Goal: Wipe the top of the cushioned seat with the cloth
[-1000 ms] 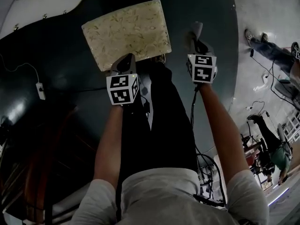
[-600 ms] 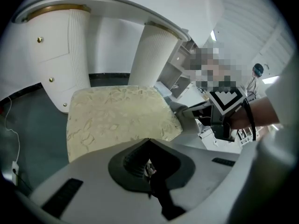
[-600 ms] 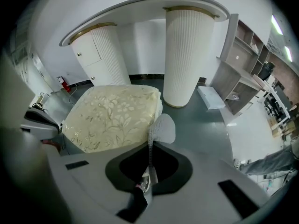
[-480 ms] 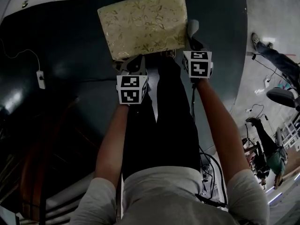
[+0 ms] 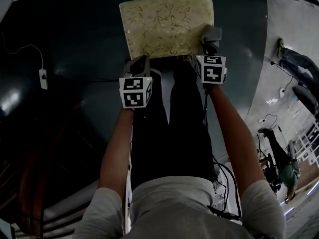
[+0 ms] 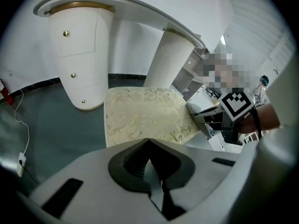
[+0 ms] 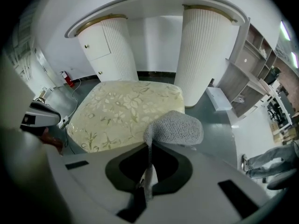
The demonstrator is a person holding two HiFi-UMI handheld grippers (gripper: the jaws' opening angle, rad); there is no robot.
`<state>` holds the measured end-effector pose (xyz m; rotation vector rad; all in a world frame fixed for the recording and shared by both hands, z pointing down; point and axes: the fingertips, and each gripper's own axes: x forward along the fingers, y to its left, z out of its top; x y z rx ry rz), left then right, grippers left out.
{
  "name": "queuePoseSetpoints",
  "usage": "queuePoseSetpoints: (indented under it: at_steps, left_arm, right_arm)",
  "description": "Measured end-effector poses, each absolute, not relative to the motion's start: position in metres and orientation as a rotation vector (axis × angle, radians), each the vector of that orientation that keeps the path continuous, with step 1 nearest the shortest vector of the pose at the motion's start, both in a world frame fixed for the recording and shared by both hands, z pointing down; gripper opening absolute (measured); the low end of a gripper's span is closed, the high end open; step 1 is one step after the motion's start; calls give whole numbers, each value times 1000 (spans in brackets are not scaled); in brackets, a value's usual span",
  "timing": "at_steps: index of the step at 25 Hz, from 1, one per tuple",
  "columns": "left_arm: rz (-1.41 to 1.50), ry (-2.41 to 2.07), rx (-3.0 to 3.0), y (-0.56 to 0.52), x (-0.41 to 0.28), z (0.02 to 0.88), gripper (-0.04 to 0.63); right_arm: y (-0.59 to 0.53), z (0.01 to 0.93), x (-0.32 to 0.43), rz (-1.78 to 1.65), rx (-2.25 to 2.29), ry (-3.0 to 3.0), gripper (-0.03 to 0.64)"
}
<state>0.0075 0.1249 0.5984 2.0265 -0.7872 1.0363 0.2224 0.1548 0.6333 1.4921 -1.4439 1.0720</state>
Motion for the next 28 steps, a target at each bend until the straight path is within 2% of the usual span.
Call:
queuePoseSetpoints:
  at_steps: [28]
  left_arm:
    - [954, -917, 1946, 85, -110, 603, 14]
  right_arm:
    - [114, 636, 85, 1047, 1339, -1531, 14]
